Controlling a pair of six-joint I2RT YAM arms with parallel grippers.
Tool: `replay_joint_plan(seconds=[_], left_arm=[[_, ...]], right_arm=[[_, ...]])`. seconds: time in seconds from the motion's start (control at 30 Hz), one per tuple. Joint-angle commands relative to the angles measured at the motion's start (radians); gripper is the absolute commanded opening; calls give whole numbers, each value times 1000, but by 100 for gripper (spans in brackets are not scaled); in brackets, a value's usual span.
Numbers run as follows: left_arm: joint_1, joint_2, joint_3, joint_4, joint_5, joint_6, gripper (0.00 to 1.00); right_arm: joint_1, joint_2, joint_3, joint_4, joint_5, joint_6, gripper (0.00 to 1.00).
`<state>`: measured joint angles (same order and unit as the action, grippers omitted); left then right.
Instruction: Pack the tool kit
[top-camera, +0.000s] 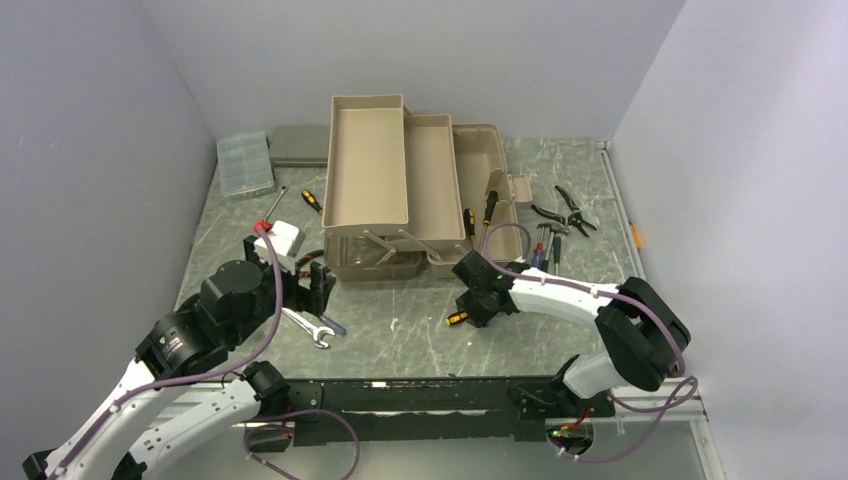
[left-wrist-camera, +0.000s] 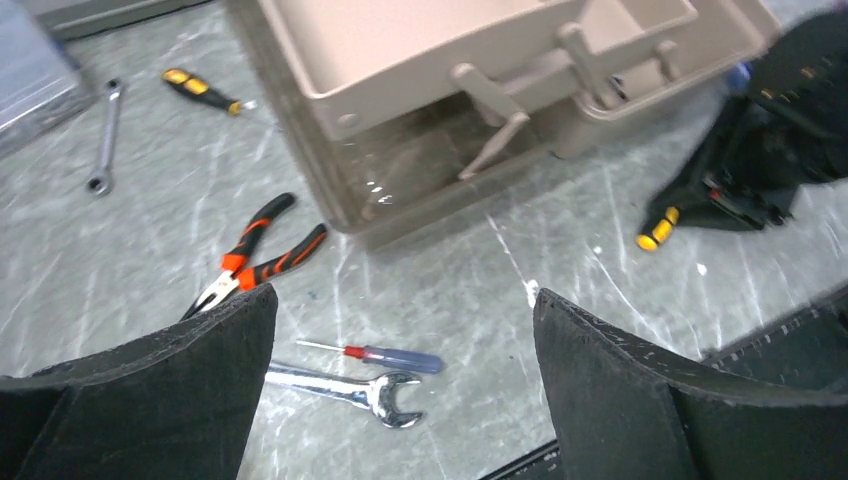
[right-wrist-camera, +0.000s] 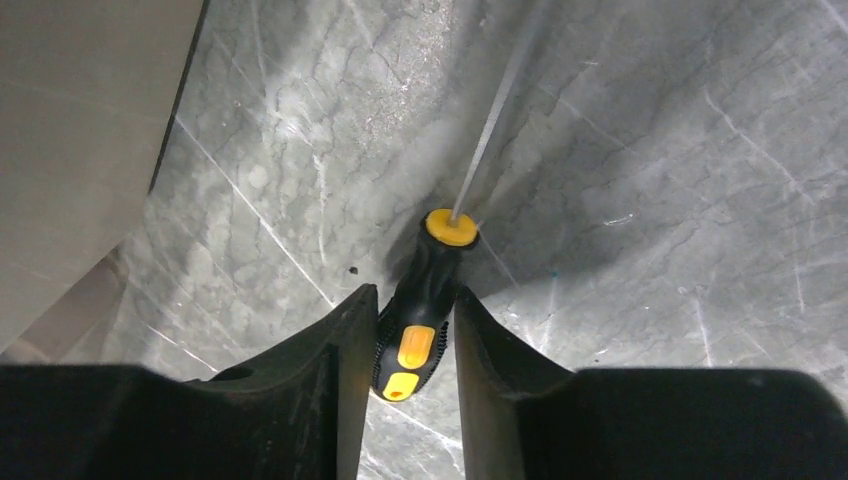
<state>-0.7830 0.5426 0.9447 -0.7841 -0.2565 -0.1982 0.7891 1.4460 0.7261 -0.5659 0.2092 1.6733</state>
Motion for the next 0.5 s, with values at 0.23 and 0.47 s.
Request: replay_joint_plan(seconds=[0.23, 0.47], left_arm=[[13, 20, 61, -84, -318, -185, 99], [32, 120, 111, -127, -363, -298, 99]], right_arm=[[4, -277, -92, -119, 125, 61, 3], [4, -563, -29, -394, 322, 27, 0]])
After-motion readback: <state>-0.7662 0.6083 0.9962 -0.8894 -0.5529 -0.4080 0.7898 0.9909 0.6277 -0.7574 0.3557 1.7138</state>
